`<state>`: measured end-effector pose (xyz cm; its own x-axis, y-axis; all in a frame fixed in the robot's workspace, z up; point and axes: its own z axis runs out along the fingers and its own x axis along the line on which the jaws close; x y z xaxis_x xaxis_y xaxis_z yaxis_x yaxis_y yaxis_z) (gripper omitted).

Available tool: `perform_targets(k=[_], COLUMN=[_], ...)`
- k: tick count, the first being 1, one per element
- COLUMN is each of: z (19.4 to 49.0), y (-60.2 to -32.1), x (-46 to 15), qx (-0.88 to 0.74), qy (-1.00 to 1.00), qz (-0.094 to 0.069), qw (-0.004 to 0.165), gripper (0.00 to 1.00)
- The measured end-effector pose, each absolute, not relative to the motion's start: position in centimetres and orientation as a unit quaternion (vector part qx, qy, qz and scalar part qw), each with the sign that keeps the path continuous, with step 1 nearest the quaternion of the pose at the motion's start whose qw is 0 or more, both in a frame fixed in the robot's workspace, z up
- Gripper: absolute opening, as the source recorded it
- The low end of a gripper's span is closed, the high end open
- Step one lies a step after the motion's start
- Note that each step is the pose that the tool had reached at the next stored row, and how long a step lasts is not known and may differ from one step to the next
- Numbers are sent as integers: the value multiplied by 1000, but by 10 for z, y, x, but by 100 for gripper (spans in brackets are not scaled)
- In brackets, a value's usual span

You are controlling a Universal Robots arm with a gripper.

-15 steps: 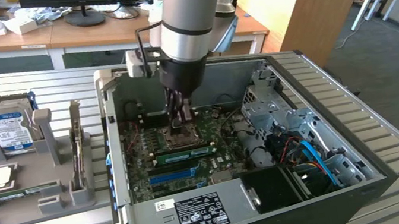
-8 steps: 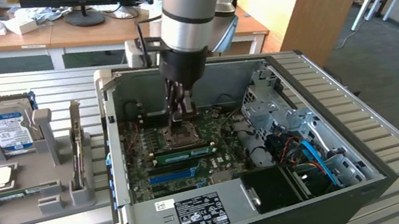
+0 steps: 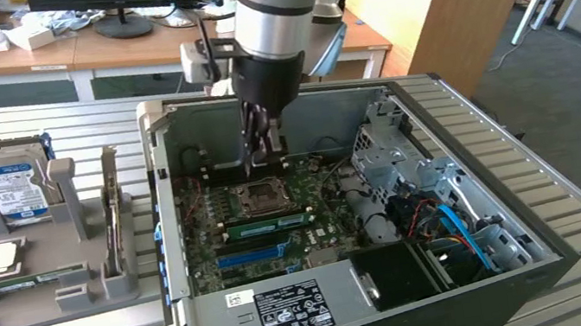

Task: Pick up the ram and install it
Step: 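Press down the ram until it locks into place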

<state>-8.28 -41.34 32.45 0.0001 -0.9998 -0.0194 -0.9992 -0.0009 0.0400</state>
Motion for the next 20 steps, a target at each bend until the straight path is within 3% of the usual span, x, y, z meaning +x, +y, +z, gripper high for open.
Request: perform_targets(k=[20], z=[338], y=[-413], x=[-79], qx=[707], qy=[-707], qz=[-21], qw=[8], gripper=[10])
